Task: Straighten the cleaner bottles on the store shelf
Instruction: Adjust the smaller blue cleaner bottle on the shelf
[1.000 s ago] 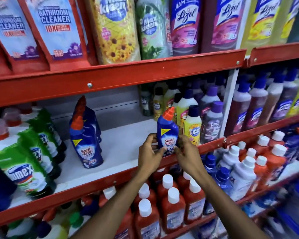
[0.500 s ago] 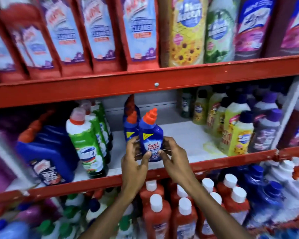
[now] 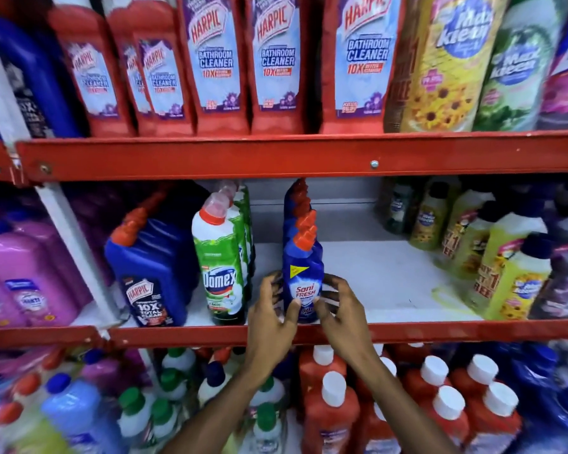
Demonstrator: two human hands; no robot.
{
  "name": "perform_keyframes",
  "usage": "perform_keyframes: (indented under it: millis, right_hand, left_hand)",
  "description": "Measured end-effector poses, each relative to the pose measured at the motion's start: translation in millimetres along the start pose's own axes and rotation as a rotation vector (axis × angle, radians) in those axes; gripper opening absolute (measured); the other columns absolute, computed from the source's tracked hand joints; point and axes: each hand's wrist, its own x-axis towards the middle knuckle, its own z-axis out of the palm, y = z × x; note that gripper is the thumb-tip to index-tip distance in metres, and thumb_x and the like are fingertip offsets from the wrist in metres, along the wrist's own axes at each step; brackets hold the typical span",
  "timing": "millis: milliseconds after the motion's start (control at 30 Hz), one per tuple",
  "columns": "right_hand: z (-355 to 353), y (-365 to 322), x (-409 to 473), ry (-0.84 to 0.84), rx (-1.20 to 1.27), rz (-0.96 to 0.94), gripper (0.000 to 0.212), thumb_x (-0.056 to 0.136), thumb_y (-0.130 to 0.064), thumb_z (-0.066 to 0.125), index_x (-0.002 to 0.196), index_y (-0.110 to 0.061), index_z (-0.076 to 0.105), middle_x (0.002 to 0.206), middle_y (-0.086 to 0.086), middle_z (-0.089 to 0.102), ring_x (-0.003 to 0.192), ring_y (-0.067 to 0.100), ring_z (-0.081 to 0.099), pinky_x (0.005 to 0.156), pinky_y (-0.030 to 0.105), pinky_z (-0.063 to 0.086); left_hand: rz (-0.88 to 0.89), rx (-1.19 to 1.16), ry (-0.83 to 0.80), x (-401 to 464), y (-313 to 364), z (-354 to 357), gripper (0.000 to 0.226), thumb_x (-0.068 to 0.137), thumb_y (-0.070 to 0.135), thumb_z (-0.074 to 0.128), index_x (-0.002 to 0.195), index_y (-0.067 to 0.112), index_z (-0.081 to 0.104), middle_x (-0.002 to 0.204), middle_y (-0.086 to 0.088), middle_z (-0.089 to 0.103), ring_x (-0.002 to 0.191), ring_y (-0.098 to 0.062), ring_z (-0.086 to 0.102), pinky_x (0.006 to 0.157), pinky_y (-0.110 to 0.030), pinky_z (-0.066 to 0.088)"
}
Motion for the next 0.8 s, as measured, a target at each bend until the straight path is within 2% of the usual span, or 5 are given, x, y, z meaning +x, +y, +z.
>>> perform_keyframes:
  millis: [200,400,600,700,800]
  right_hand:
    - [5.1,-12.2,8.1,-0.106,0.299,0.180,0.050,0.106,-0.028,0.032,0.155,-0.022,0.024,0.144,-0.010,0.040,0.110,-0.013,0.051,0.075,-0.006,0.041]
    - [12.8,-2.4,15.9,-0.127,0.379,0.212,0.041,0.106,-0.034,0.027,0.136,-0.022,0.053,0.129,-0.002,0.064,0.099,-0.017,0.063,0.078,0.001,0.046]
    - [11.8,-4.2,14.8,-0.101,0.392,0.226,0.045,0.106,-0.036,0.027,0.143,-0.019,0.047,0.134,-0.001,0.061,0.101,-0.018,0.062,0.078,0.000,0.046]
    - [9.4,-15.0,4.4,0.046,0.378,0.175,0.047,0.106,-0.036,0.029,0.150,-0.022,0.037,0.147,-0.008,0.047,0.122,-0.003,0.052,0.081,-0.003,0.042]
    - [7.7,-31.7,-14.2,0.435,0.302,-0.008,0.040,0.098,-0.038,0.037,0.129,-0.022,0.056,0.131,-0.004,0.062,0.117,0.014,0.060,0.085,0.007,0.047]
  left_hand:
    - [-0.243,-0.284,-0.108,8.0,20.4,7.1,0.087,0.082,0.073,0.048,0.155,0.029,0.030,0.158,0.006,0.044,0.138,-0.008,0.050,0.118,-0.037,0.042]
    - [-0.234,-0.329,-0.187,6.7,26.3,15.3,0.093,0.079,0.085,0.033,0.155,0.032,0.028,0.154,0.011,0.048,0.138,0.000,0.048,0.122,-0.038,0.035]
    - [-0.223,-0.288,-0.205,5.7,28.7,14.3,0.090,0.081,0.084,0.034,0.155,0.033,0.026,0.156,0.008,0.047,0.139,-0.003,0.048,0.122,-0.041,0.037]
    - [-0.219,-0.223,-0.137,-4.0,31.6,3.2,0.089,0.083,0.076,0.037,0.158,0.031,0.021,0.166,0.008,0.030,0.146,-0.003,0.035,0.124,-0.038,0.034]
    - [-0.028,-0.104,0.026,-23.0,31.0,-22.4,0.065,0.090,0.062,0.045,0.146,0.030,0.044,0.152,0.012,0.050,0.138,-0.001,0.048,0.111,-0.029,0.044]
